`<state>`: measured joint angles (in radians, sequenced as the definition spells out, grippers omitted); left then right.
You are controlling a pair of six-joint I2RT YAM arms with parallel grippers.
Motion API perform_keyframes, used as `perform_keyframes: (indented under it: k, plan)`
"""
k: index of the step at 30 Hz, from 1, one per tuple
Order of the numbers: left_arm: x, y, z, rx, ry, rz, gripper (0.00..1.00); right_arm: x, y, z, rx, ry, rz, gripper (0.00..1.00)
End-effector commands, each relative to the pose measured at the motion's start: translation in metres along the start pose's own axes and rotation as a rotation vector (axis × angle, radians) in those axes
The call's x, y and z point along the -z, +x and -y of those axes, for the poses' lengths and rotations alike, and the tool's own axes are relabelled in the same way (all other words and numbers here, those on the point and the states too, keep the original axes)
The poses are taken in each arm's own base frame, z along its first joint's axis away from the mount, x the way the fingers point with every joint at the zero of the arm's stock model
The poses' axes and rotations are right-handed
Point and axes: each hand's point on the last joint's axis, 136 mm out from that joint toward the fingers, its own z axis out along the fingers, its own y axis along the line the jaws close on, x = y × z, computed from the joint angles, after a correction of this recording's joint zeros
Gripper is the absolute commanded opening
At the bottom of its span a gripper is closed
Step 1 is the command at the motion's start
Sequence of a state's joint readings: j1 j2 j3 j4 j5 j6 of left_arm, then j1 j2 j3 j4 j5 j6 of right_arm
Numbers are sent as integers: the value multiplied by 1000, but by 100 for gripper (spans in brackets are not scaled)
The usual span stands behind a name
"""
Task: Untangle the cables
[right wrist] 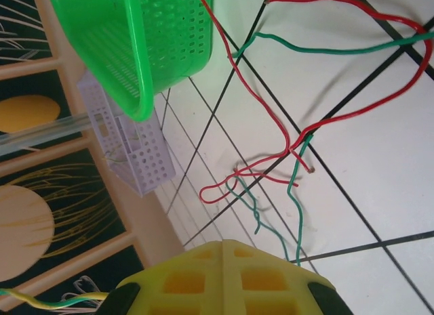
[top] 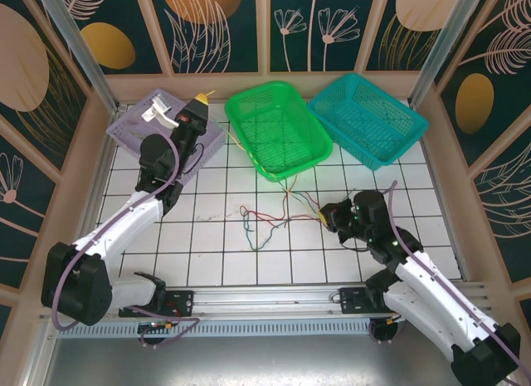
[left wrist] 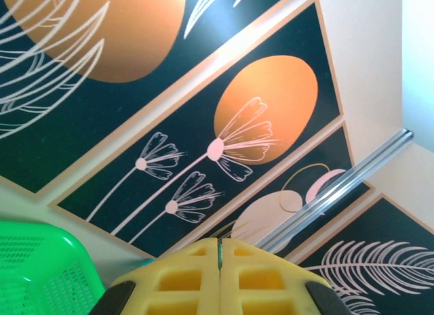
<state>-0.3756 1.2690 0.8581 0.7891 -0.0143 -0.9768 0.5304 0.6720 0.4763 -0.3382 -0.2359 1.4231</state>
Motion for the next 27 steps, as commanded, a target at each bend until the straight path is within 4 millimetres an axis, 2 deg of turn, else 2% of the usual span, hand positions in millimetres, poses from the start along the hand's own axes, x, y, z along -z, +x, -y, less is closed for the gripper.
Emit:
perform_keyframes:
  k: [1, 4, 7, 10, 13, 17, 22, 25, 27]
  plan:
    - [0, -56, 5, -45, -92, 154, 0, -9, 3, -14, 173, 65, 7, 0]
    - [2, -61, -34, -132, -305, 145, 0, -28, 21, -67, 341, 56, -12, 0]
    - [11, -76, -87, -215, -531, 142, 0, -51, 42, -116, 475, 34, -29, 0]
    - [19, -92, -127, -214, -648, 132, 0, -78, 51, -160, 564, 5, -29, 0]
    - [18, -107, -155, -234, -707, 137, 0, -112, 56, -192, 633, -13, -35, 0]
    - [10, -115, -192, -227, -774, 129, 0, -173, 63, -219, 720, -37, -69, 0]
    - [1, -126, -237, -216, -856, 125, 0, -234, 62, -250, 818, -98, -56, 0]
    - [-2, -132, -263, -212, -901, 105, 0, -274, 60, -260, 860, -100, -60, 0]
    - [-5, -127, -287, -203, -939, 60, 0, -297, 54, -266, 877, -100, -46, 0]
